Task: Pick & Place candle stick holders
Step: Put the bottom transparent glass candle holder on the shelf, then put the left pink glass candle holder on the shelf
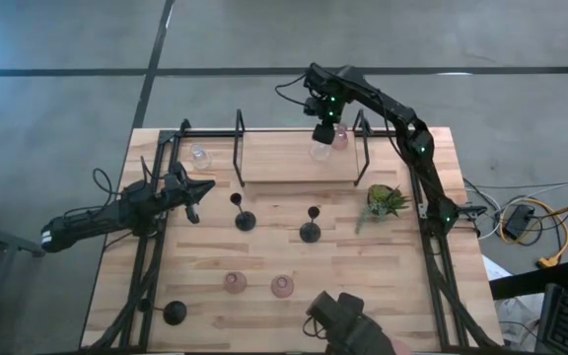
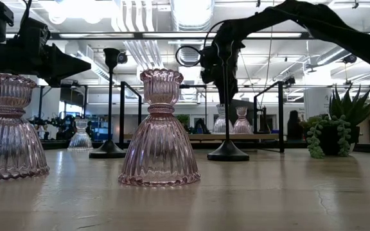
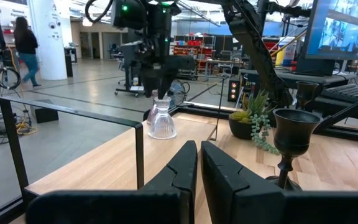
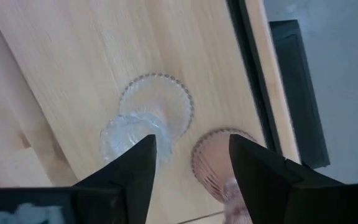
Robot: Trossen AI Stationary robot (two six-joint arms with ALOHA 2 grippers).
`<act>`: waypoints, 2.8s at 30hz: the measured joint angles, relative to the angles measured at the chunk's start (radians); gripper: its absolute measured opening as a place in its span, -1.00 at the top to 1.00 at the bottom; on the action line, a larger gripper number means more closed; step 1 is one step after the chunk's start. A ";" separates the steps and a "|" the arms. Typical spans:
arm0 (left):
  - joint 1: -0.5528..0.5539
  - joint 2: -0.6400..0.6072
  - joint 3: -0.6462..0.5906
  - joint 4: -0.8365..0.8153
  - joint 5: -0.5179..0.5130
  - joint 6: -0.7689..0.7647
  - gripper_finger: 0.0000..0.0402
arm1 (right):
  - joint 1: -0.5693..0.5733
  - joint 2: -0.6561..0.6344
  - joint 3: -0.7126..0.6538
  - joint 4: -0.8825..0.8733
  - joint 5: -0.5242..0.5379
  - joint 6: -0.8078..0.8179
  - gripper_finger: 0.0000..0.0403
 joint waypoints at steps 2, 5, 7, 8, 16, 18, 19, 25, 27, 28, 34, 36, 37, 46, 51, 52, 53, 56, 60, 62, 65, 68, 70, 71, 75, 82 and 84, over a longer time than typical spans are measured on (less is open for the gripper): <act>0.000 0.000 0.000 0.000 0.000 0.000 0.87 | 0.000 -0.011 0.000 -0.002 0.001 0.000 0.01; 0.000 0.000 0.000 0.000 0.000 0.000 0.87 | 0.006 -0.042 0.000 -0.004 0.001 0.004 0.02; 0.000 0.000 0.000 0.000 0.000 0.000 0.87 | 0.013 -0.070 0.000 -0.004 0.000 0.005 0.03; 0.000 0.000 0.000 0.000 0.000 0.000 0.87 | 0.019 -0.085 0.000 -0.004 -0.001 0.005 0.04; 0.000 0.000 0.000 0.000 0.000 0.000 0.87 | 0.068 -0.239 0.001 -0.005 -0.007 0.076 0.12; 0.000 0.000 0.000 0.000 0.000 0.000 0.87 | 0.086 -0.281 0.001 -0.005 -0.007 0.088 0.14; 0.000 0.000 0.000 0.000 0.000 0.000 0.87 | 0.095 -0.300 0.001 -0.004 -0.009 0.094 0.15; 0.000 0.000 0.000 0.000 0.000 0.000 0.87 | 0.160 -0.409 -0.006 -0.007 -0.015 0.190 0.21; 0.000 0.000 0.000 0.000 0.000 0.000 0.87 | 0.188 -0.442 -0.008 -0.025 -0.014 0.229 0.23; 0.000 0.000 0.000 0.000 0.000 0.000 0.87 | 0.203 -0.458 -0.009 -0.043 -0.015 0.246 0.24; 0.000 0.000 0.000 0.000 0.000 0.000 0.87 | 0.289 -0.592 -0.105 -0.102 -0.014 0.323 0.34; 0.000 0.000 0.000 0.000 0.000 0.000 0.87 | 0.318 -0.652 -0.167 -0.100 -0.014 0.360 0.38; 0.000 0.000 0.000 0.000 0.000 0.000 0.87 | 0.330 -0.687 -0.205 -0.101 -0.014 0.377 0.41; 0.000 0.000 0.000 0.000 0.000 0.000 0.87 | 0.386 -1.101 -0.615 0.023 -0.008 0.506 0.82; 0.000 0.000 0.000 0.000 0.000 0.000 0.87 | 0.386 -1.353 -0.829 0.114 0.034 0.539 0.95; 0.000 0.000 0.000 0.000 0.000 0.000 0.87 | 0.386 -1.397 -0.864 0.112 0.053 0.557 0.95; 0.000 0.000 0.000 0.000 0.000 0.000 0.87 | 0.386 -1.437 -0.898 0.113 0.078 0.576 0.96; 0.000 0.000 0.000 0.000 0.000 0.000 0.87 | 0.386 -1.562 -0.995 0.147 0.160 0.590 0.96; 0.000 0.000 0.000 0.000 0.000 0.000 0.87 | 0.386 -1.731 -1.118 0.281 0.197 0.568 0.96; 0.000 0.000 0.000 0.000 0.000 0.000 0.87 | 0.386 -1.810 -1.171 0.331 0.205 0.544 0.96; 0.000 0.000 0.000 0.000 0.000 0.000 0.87 | 0.386 -1.916 -1.243 0.389 0.234 0.521 0.96; 0.000 0.000 0.000 0.000 0.000 0.000 0.87 | 0.386 -2.007 -1.298 0.414 0.272 0.516 0.96; 0.000 0.000 0.000 0.000 0.000 0.000 0.87 | 0.386 -2.057 -1.325 0.415 0.314 0.504 0.96; 0.000 0.000 0.000 0.000 0.000 0.000 0.87 | 0.386 -2.079 -1.337 0.415 0.347 0.487 0.96; 0.000 0.000 0.000 0.000 0.000 0.000 0.87 | 0.386 -2.155 -1.376 0.414 0.420 0.457 0.96; 0.000 0.000 0.000 0.000 0.000 0.000 0.87 | 0.386 -2.246 -1.423 0.413 0.422 0.495 0.96; 0.000 0.000 0.000 0.000 0.000 0.000 0.87 | 0.386 -2.262 -1.437 0.412 0.425 0.423 0.96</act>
